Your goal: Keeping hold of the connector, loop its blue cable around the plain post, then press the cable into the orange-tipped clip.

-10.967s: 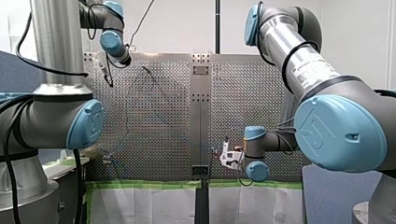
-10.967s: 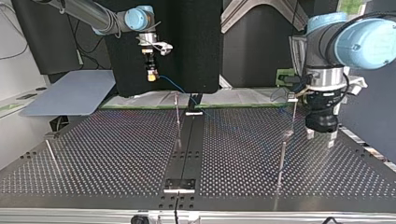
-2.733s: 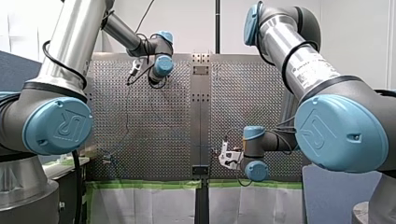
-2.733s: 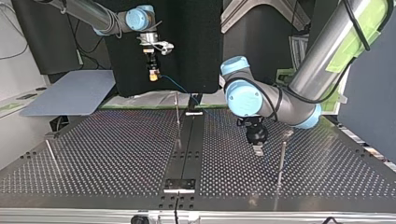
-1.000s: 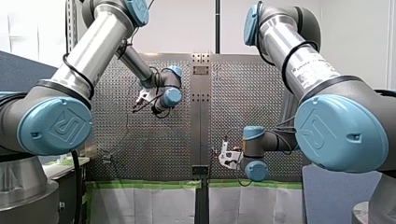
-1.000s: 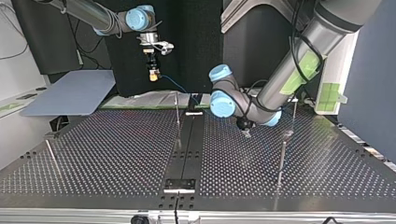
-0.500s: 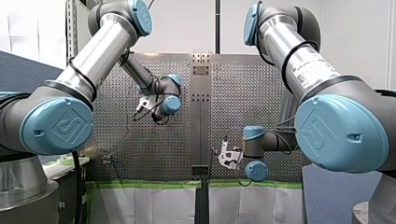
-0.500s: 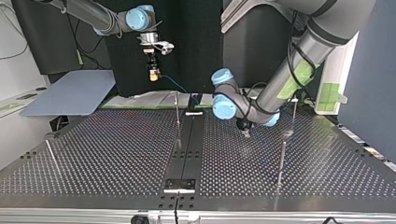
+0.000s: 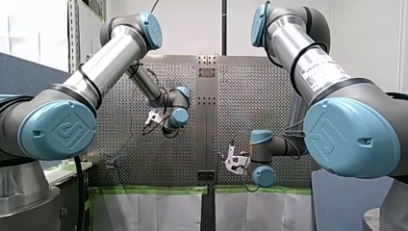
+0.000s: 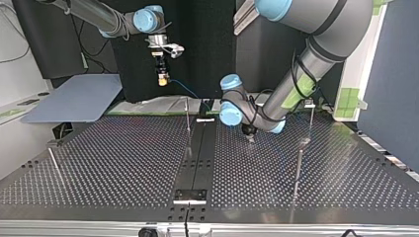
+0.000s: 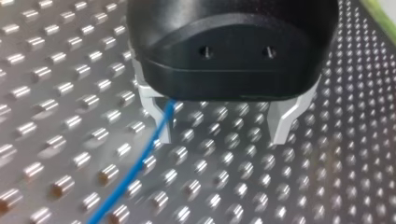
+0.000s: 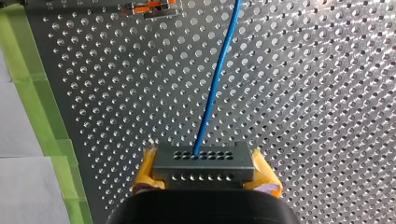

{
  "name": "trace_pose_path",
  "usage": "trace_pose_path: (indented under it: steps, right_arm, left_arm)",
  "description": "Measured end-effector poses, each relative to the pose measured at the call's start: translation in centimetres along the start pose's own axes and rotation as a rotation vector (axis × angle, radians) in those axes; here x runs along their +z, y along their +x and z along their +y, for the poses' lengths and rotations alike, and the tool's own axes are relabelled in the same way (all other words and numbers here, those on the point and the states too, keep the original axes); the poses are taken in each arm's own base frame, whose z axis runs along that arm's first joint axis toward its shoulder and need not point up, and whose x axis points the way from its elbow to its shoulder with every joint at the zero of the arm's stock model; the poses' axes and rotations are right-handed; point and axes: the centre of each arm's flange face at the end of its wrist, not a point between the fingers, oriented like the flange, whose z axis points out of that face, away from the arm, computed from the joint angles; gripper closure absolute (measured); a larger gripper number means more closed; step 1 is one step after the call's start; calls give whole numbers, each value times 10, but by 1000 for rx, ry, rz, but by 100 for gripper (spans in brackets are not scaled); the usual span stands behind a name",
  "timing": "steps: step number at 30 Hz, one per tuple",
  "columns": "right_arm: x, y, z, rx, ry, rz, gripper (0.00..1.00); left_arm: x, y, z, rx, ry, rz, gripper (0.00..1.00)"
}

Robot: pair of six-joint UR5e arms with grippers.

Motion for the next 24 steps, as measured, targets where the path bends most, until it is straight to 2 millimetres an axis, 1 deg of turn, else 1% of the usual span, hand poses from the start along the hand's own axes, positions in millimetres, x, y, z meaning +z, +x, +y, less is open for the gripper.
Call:
trace_pose_path:
  steps: [8,16,24]
  right_arm:
    - [0,0,-1,-2,2,1,100]
    - [0,0,-1,-5,2,1,100]
    - [0,0,-1,-5,3,1,100]
  left_arm:
    - [7,24,-26,12,38,-7,0]
    - [3,23,-41,-15,75,-40,0]
    - [-10,25,-57,-2,131,-60,0]
